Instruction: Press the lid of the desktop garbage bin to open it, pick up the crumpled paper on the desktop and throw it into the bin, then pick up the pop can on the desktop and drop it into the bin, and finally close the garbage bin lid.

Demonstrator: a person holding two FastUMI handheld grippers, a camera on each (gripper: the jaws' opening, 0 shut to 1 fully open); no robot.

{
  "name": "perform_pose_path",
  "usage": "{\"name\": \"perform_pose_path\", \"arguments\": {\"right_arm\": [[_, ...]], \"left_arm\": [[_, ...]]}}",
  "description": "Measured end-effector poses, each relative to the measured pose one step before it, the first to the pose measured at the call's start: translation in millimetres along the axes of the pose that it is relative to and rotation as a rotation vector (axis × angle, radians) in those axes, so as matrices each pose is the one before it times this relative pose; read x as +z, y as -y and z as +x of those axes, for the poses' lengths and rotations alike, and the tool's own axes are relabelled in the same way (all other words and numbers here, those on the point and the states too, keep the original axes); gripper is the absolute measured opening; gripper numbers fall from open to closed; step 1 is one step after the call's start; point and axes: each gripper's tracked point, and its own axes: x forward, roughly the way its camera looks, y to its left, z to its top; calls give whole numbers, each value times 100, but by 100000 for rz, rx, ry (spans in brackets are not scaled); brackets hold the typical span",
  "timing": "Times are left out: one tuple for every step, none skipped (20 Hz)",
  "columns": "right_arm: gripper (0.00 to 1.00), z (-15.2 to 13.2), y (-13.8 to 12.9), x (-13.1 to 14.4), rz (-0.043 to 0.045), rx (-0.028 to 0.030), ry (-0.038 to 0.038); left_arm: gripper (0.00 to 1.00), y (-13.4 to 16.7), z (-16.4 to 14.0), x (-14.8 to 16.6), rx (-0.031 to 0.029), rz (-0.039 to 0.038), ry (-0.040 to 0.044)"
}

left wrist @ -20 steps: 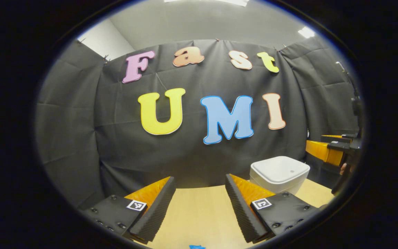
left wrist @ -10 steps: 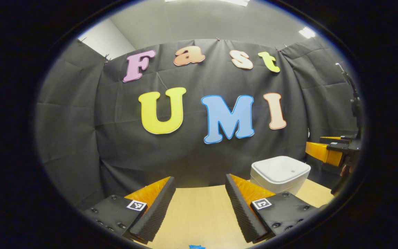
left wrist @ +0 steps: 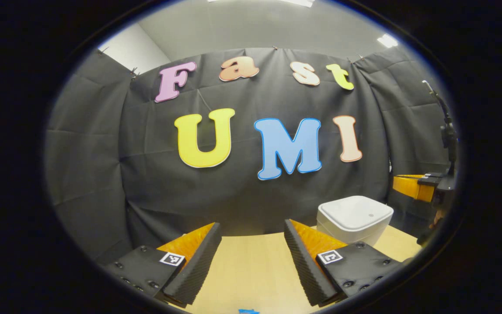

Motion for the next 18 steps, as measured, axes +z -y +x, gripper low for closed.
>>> {"name": "perform_pose_path", "arguments": {"right_arm": [[6, 108, 9, 16, -68, 345, -256], [6, 160, -21, 49, -314, 338, -238], [6, 194, 131, -181, -246, 145, -229], [6, 287, 35, -97, -100, 210, -455], [6, 376, 60, -114, -18, 408, -911], [6, 465, 58, -484, -173, 106, -1699], [6, 468, 72, -449, 1, 515, -2119], [6, 742, 62, -565, 330, 668, -2392], [6, 741, 48, -586, 404, 489, -2105], [6, 684, 151, -532, 262, 278, -1903], [6, 700, 82, -514, -76, 338, -1846], [6, 524, 19, -615, -247, 129, -1646], [6, 525, 20, -481, -209, 197, -1667], [6, 557, -29, -622, -130, 268, -1722], [6, 443, -90, -544, 333, 214, -1613], [6, 369, -34, -647, 381, 370, -1681], [6, 476, -8, -630, 212, 435, -1851], [6, 343, 20, -449, 600, 226, -1214]], "left_arm": [[95, 32, 63, -91, -58, -94, -143], [95, -115, 101, -45, 180, 93, -154], [95, -42, 112, 57, 253, 30, 43], [95, -13, 16, 66, 222, -24, 99], [95, 24, -62, -92, 88, 13, 0], [95, 31, 31, -75, -24, 127, -116], [95, -6, 37, 55, 77, 101, 46], [95, 5, 49, 109, 52, 55, 190], [95, -20, -64, -120, 99, 39, 186], [95, 34, 5, -8, 122, 2, -96], [95, -74, -29, -93, 114, -78, -196], [95, 25, 77, 3, 9, -155, -279], [95, -76, -3, -62, 61, -144, -344], [95, -82, 107, -82, 188, -34, -340], [95, -104, 136, -109, 306, 207, -291], [95, -127, 127, -110, 329, 430, -239], [95, -1, -65, -37, 313, 426, -103], [95, 79, -5, -15, 107, 283, -69]]}}
